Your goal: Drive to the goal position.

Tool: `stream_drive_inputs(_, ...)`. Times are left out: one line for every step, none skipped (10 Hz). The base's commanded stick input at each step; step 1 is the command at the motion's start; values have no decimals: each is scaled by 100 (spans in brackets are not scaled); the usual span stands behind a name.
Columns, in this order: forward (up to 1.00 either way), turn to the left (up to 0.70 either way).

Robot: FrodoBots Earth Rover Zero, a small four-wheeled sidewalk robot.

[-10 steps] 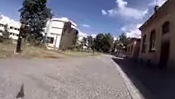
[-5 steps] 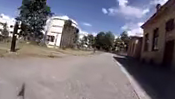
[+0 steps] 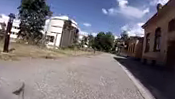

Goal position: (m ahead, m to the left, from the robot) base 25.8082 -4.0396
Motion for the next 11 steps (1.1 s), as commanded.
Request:
stream_drive_inputs(85, -34)
stream_drive_inputs(85, -34)
stream_drive_inputs(85, -34)
stream_drive_inputs(85, -34)
stream_drive_inputs(85, -23)
stream_drive_inputs(85, -3)
stream_drive_inputs(85, -2)
stream_drive_inputs(85, -1)
stream_drive_inputs(85, 0)
stream_drive_inputs(85, 0)
stream_drive_inputs(85, 0)
